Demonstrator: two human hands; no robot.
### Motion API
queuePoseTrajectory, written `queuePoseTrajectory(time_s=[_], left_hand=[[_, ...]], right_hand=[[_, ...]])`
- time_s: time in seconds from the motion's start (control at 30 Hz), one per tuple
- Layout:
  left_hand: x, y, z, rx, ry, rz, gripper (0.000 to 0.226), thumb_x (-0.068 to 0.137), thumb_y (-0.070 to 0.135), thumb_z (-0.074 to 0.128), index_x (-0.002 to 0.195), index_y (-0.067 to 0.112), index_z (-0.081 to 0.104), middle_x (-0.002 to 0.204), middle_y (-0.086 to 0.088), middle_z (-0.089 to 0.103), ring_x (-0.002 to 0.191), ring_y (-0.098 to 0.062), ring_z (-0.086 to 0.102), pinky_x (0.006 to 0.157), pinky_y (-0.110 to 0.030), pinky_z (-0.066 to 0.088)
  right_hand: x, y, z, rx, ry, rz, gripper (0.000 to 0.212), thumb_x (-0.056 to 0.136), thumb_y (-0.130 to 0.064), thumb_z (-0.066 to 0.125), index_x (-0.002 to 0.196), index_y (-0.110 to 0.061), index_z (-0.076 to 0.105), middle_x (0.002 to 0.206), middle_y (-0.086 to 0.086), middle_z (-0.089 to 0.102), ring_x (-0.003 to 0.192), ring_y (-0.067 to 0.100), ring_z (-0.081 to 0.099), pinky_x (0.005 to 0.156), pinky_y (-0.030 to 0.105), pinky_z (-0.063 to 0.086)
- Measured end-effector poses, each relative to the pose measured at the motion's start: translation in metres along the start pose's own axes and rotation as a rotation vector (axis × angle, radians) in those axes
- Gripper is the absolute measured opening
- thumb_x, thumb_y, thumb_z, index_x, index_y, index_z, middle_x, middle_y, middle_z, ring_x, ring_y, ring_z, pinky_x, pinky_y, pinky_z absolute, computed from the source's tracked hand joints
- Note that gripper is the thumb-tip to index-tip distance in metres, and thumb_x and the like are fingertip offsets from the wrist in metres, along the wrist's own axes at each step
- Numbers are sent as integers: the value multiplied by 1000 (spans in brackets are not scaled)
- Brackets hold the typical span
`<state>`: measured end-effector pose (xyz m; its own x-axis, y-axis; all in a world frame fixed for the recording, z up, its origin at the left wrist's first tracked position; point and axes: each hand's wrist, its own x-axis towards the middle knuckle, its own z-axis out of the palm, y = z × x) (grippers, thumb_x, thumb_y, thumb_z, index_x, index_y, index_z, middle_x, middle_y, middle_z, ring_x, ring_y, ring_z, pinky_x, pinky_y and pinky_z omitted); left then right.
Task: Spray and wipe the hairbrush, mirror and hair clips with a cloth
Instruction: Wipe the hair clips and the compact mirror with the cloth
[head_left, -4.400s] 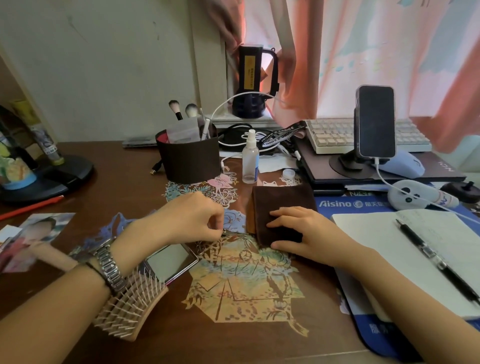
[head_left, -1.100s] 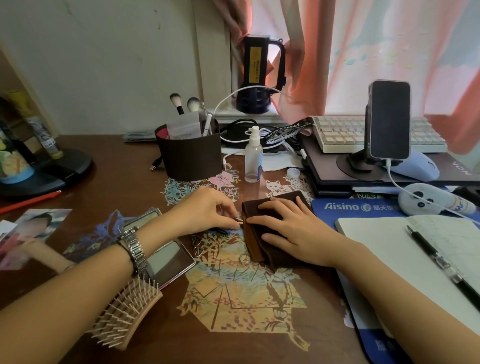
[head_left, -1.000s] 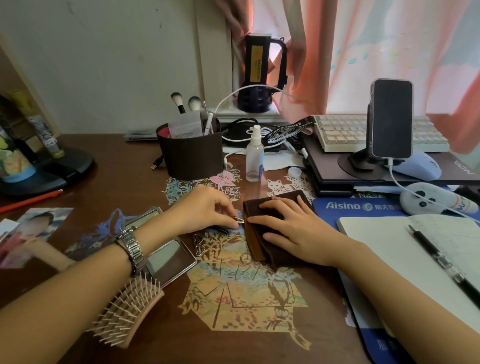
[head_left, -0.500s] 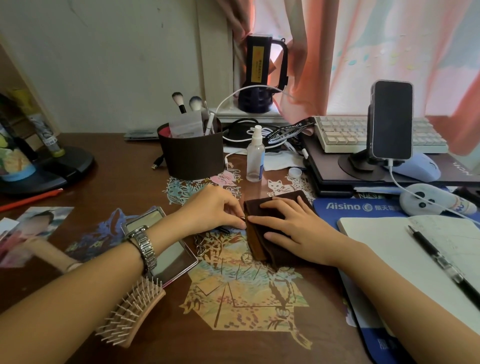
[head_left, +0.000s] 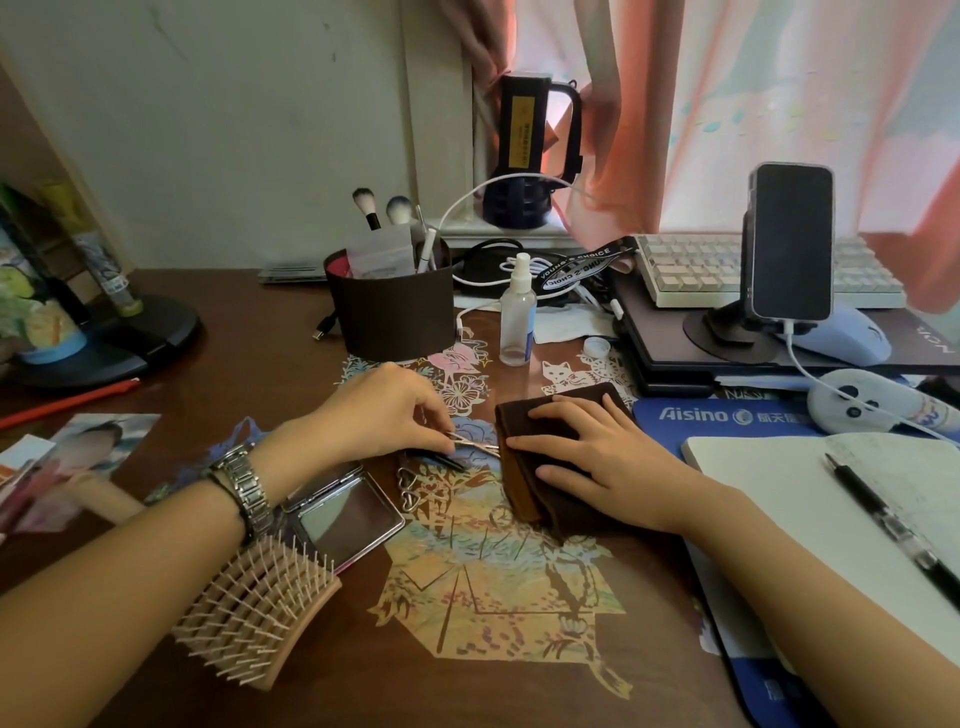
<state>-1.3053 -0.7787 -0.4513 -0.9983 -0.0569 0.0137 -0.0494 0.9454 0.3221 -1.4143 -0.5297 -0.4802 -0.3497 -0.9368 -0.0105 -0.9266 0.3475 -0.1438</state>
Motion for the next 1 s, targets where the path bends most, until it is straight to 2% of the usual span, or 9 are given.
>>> queuePoseTrajectory(time_s=[0.27,0.43,0.57,0.67,0.73,0.87,1.0], left_hand=[[0,-2,-1,37,-30,-1,41,74,47,74,113,35,68,102,15,68,90,-3,59,77,-31,53],[5,0,-1,27,-24,42,23,81,29,72,103,37,71,99,17,65,89,-2,59,79,-35,54],[12,4,4,55,39,61,33,87,17,66,115,34,66,111,12,64,107,-7,56,88,-32,50],[14,3,7,78,25,80,38,92,11,57,122,33,61,120,12,62,117,-6,52,95,-28,46],[15,2,6,53,0,65,36,95,12,52,124,32,60,123,12,61,118,-6,51,97,-30,47],[17,-1,3,55,-99,62,24,92,26,57,115,34,64,114,14,61,106,-4,55,92,-37,49],[16,-2,0,39,-99,68,11,85,29,68,95,33,66,98,16,61,91,-1,58,82,-37,53]], right_hand=[[-1,1,1,21,3,8,51,92,-60,15,141,-53,23,149,-14,22,142,10,10,117,53,5],[-2,1,1,24,-1,13,50,92,-60,16,141,-54,23,150,-16,20,143,7,8,118,52,4],[-2,1,0,35,-7,13,49,92,-60,17,141,-54,22,150,-17,19,143,7,6,118,52,2],[-1,2,-1,39,-7,11,48,93,-58,19,141,-54,23,151,-17,19,143,7,5,118,51,1],[-1,2,-1,46,-7,8,48,94,-57,20,141,-53,24,151,-16,19,143,7,5,118,51,0],[-1,2,-1,49,-10,10,47,95,-56,22,142,-53,24,151,-17,19,144,7,4,118,52,1],[-2,1,-1,53,-3,12,47,95,-56,23,142,-52,25,151,-17,19,143,7,5,118,52,2]])
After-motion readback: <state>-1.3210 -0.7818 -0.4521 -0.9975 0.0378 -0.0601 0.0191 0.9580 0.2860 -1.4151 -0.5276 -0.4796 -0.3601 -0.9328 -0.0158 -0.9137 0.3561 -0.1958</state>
